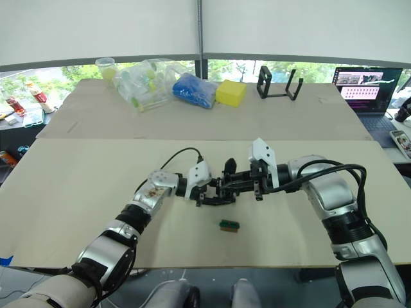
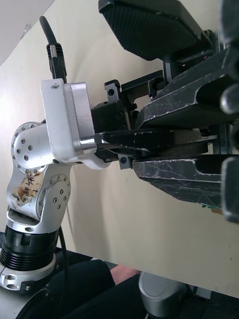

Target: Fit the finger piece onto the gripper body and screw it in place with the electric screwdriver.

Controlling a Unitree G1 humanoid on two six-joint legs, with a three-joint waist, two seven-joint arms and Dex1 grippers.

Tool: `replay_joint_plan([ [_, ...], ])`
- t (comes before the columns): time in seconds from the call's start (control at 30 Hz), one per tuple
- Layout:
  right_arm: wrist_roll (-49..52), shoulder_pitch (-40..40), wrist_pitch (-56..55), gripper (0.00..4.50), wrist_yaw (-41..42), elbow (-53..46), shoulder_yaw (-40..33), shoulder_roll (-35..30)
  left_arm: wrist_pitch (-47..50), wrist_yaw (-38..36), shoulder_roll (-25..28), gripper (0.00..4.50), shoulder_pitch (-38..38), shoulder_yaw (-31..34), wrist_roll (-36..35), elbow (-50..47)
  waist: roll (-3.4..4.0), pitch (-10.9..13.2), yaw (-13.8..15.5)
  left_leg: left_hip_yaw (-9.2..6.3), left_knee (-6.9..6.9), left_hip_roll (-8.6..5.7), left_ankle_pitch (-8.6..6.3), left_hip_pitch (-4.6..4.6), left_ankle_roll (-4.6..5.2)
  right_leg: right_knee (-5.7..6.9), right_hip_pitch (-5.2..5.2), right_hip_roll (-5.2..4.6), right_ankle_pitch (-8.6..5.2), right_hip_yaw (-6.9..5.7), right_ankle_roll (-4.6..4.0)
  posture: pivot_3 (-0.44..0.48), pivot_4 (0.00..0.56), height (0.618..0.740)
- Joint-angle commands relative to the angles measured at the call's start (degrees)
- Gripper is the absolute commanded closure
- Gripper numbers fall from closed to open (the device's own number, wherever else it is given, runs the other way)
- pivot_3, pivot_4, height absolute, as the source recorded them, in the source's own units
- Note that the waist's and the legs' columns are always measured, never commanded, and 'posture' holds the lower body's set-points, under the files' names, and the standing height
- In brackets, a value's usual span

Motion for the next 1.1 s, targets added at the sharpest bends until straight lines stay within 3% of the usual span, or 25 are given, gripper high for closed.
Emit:
replay_joint_plan([
  [0.03, -7.1, 3.9, 4.2, 4.19, -1.5, 5.6, 5.1, -1.9, -0.3, -2.2, 1.3, 2.2, -0.4, 1.4, -1.7, -3.1, 0.0, 0.0, 0.0, 0.0, 0.0, 0.0, 0.0, 0.0, 0.0, 0.0, 0.0, 0.0, 0.0, 0.0, 0.0, 0.0, 0.15, 0.74],
  [0.4, -2.4, 3.6, 3.5, 4.19, -2.3, 3.0, 0.0, 0.4, -0.5, -2.0, 1.1, 2.2, -0.5, 1.4, -1.7, -2.6, 0.0, 0.0, -0.1, 0.0, 0.0, 0.0, 0.0, -0.03, 0.0, 0.0, -0.02, -0.01, 0.0, 0.0, 0.0, 0.0, 0.15, 0.74],
  [0.43, -1.8, 3.5, 3.4, 3.14, -2.4, 2.5, -0.8, 0.9, -0.5, -2.0, 1.1, 2.2, -0.5, 1.4, -1.7, -2.5, -0.01, 0.0, 0.0, 0.01, 0.0, 0.0, 0.0, -0.04, 0.0, 0.0, -0.03, -0.01, 0.0, 0.01, 0.0, 0.0, 0.15, 0.74],
  [0.6, -1.5, 4.6, -0.7, 1.44, -2.5, -1.6, -3.4, 2.4, -0.8, -1.9, 0.8, 2.2, -0.8, 1.5, -1.5, -1.7, 0.14, 0.1, -0.2, 0.05, 0.01, -0.05, 0.02, -0.24, -0.02, 0.01, -0.22, -0.04, 0.0, 0.03, 0.0, 0.0, 0.15, 0.74],
  [0.87, -1.0, 7.6, -4.9, 1.43, -2.8, -7.2, -6.8, 1.1, -1.4, -1.6, 0.2, 2.2, 0.0, 1.2, -0.8, -0.7, 0.16, 0.2, 0.1, 0.03, 0.02, -0.08, 0.02, -0.3, -0.02, -0.05, -0.23, 0.01, 0.0, -0.14, 0.0, 0.0, 0.15, 0.74],
  [1.1, 1.0, 8.8, -1.8, 1.43, -1.9, -12.5, -13.3, -6.1, -1.6, 0.6, -1.6, 2.2, -1.1, 2.0, -0.4, 3.3, 0.21, 0.2, 0.6, 0.04, 0.08, -0.1, 0.0, -0.32, 0.03, -0.09, -0.18, -0.01, 0.0, -0.22, 0.0, 0.0, 0.15, 0.74],
])
